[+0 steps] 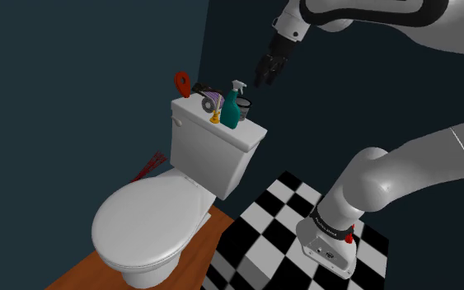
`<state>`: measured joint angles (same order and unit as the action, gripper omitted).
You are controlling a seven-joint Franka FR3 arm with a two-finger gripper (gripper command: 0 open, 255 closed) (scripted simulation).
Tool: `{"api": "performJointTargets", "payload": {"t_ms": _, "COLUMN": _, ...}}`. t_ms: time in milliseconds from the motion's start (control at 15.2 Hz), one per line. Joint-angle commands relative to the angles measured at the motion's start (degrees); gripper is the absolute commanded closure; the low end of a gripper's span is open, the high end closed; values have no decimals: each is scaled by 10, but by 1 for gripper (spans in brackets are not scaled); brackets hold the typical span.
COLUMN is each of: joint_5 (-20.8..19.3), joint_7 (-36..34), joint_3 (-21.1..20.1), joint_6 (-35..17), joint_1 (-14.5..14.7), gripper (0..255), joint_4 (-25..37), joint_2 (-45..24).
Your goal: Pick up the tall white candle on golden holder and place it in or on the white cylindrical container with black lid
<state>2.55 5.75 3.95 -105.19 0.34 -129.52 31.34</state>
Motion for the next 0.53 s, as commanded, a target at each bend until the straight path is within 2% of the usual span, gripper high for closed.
{"api": "performJointTargets", "payload": {"t_ms": 0, "joint_5": -4, "joint_7": 15, "joint_3": 9, "joint_6": -29, "joint_1": -2, "gripper": 0, "joint_4": 9, "joint_2": -36}}
{"api": "performJointTargets", "payload": {"t_ms": 462, "joint_5": -4, "joint_7": 62, "joint_3": 36, "joint_6": -111, "joint_1": -6, "gripper": 0, "joint_4": 67, "joint_2": -171}}
